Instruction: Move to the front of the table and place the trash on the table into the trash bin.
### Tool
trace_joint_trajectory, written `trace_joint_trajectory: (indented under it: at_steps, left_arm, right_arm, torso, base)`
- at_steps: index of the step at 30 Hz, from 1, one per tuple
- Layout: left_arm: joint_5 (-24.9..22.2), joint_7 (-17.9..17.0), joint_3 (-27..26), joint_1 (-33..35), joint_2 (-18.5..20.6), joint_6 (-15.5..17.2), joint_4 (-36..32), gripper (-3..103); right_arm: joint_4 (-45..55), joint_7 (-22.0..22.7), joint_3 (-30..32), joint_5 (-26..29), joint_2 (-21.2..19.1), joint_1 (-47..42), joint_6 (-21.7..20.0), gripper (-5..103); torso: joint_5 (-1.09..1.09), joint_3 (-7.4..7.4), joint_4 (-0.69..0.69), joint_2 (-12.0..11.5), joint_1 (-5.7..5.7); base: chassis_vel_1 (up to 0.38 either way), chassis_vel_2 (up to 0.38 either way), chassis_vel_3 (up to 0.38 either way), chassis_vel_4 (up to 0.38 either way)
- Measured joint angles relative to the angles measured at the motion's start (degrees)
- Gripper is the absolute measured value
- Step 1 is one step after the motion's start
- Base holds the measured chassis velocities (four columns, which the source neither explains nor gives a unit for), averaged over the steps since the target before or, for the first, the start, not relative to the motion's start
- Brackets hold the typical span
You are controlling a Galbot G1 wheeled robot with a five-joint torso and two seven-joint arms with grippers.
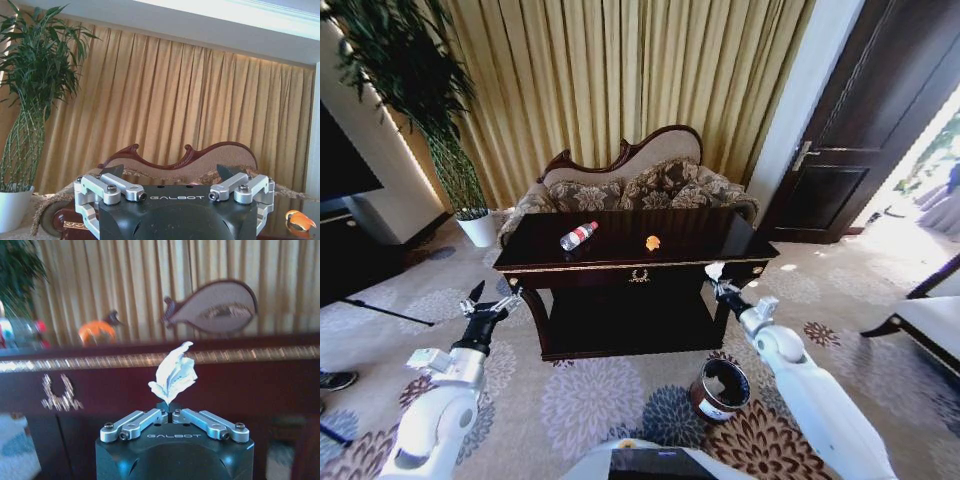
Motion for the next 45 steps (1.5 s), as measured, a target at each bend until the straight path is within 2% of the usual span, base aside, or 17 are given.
trace_joint_trajectory:
  at_steps: [8, 16, 18, 23, 24, 33, 41, 43, 44, 45]
  left_arm:
    - [0.0, 0.0, 0.0, 0.2, -0.2, -0.2, 0.1, 100]
    - [0.0, 0.0, 0.1, 0.3, -0.4, -0.3, 0.0, 100]
    - [0.1, 0.0, 0.1, 0.4, -0.5, -0.3, 0.0, 100]
    - [0.1, 0.1, 0.1, 0.4, -0.6, -0.3, 0.2, 100]
    - [0.1, 0.1, 0.1, 0.5, -0.7, -0.3, 0.2, 100]
    - [0.6, 0.3, 0.4, 0.6, -1.7, -0.9, 0.7, 100]
    - [1.1, 0.4, 0.8, 0.6, -1.9, -1.6, 0.5, 100]
    - [1.1, 0.4, 0.8, 0.5, -2.0, -1.6, 0.4, 100]
    - [1.1, 0.4, 0.8, 0.5, -2.0, -1.6, 0.4, 100]
    - [1.1, 0.4, 0.9, 0.4, -2.1, -1.6, 0.4, 100]
  right_arm:
    - [-11.0, -2.0, 0.5, -6.1, 2.2, 0.1, 4.5, 0]
    - [-19.8, -2.7, 1.3, -9.4, 3.6, 1.7, 7.5, 0]
    - [-24.7, -2.8, 2.0, -12.0, 4.5, 2.3, 9.3, 0]
    - [-28.2, -2.8, 2.7, -14.2, 5.6, 2.3, 9.9, 0]
    - [-30.4, -2.9, 3.1, -16.1, 6.4, 2.1, 10.7, 0]
    - [-35.4, -4.1, 4.7, -22.5, 8.1, -1.0, 13.3, 0]
    - [-34.8, -3.8, 6.3, -25.2, 8.4, -3.5, 14.1, -1]
    - [-34.1, -3.1, 6.4, -25.3, 8.6, -4.0, 14.1, 9]
    - [-34.1, -3.1, 6.4, -25.3, 8.6, -4.0, 14.1, 9]
    - [-33.7, -2.9, 6.5, -25.5, 8.6, -4.3, 14.1, 15]
  torso:
    - [0.0, 0.0, 0.0, 0.0, 0.0]
    - [0.0, 0.0, 0.0, 0.0, 0.0]
    - [0.0, 0.0, 0.01, 0.0, 0.0]
    - [0.0, 0.0, 0.0, 0.0, 0.0]
    - [-0.01, 0.0, 0.01, 0.0, 0.0]
    - [0.0, 0.0, -0.01, 0.0, 0.0]
    - [-0.01, 0.0, 0.0, 0.0, 0.0]
    - [0.0, 0.0, 0.0, 0.0, 0.0]
    - [0.0, 0.0, 0.0, 0.0, 0.0]
    - [0.0, 0.0, 0.0, 0.0, 0.0]
  base:
    - [0.0, 0.0, 0.0, 0.0]
    - [0.0, 0.0, 0.0, 0.0]
    - [0.0, 0.0, 0.0, 0.0]
    - [0.0, 0.0, 0.0, 0.0]
    - [0.0, 0.0, 0.0, 0.0]
    - [0.0, 0.0, 0.0, 0.0]
    - [0.0, 0.0, 0.0, 0.0]
    - [0.0, 0.0, 0.0, 0.0]
    - [0.0, 0.0, 0.0, 0.0]
    - [0.0, 0.0, 0.0, 0.0]
